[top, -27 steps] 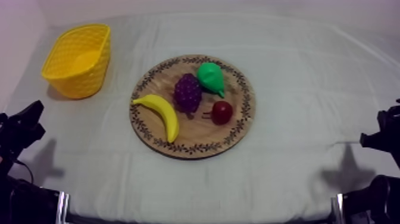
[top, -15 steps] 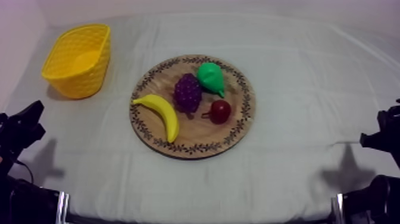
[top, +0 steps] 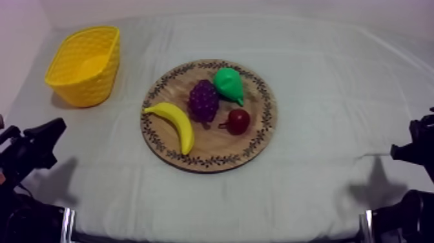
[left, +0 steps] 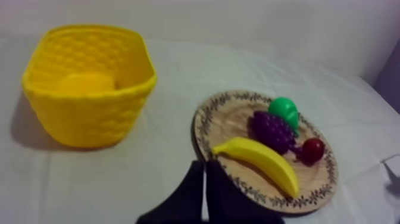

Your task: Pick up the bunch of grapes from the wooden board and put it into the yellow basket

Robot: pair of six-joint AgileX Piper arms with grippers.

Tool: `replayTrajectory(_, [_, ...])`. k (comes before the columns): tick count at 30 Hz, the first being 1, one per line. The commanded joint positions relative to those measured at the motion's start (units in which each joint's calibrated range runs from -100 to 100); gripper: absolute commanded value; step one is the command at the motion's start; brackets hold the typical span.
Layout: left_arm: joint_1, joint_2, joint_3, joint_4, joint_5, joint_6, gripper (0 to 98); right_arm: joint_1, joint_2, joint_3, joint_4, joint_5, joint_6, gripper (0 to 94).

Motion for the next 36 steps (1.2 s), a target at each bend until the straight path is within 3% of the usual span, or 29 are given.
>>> replayTrajectory(1, [1.3,6.5,-1.4,-0.78,-1.4,3.5,0.0,0.0,0.0,0.0,0.0,0.0,0.0,0.3])
replayTrajectory(4, [3.0,16.8,-8.6,-1.03,0.7,5.3,0.0,0.0,0.0,0.0,0.0,0.0,0.0,0.3])
replayTrajectory(10, [4.7,38.6,-33.6,2.64,15.5,3.7,0.0,0.0,0.0,0.0,0.0,0.0,0.0,0.3])
replayTrajectory(16, [5.6,56.2,-53.6,4.72,28.6,5.9,0.0,0.0,0.0,0.0,0.0,0.0,0.0,0.3])
replayTrajectory(27, [9.1,82.7,-83.1,4.34,45.7,10.0,0.0,0.0,0.0,0.0,0.0,0.0,0.0,0.3])
replayTrajectory(36, [12.5,100.9,-102.8,3.53,53.2,12.2,0.0,0.0,0.0,0.0,0.0,0.0,0.0,0.3])
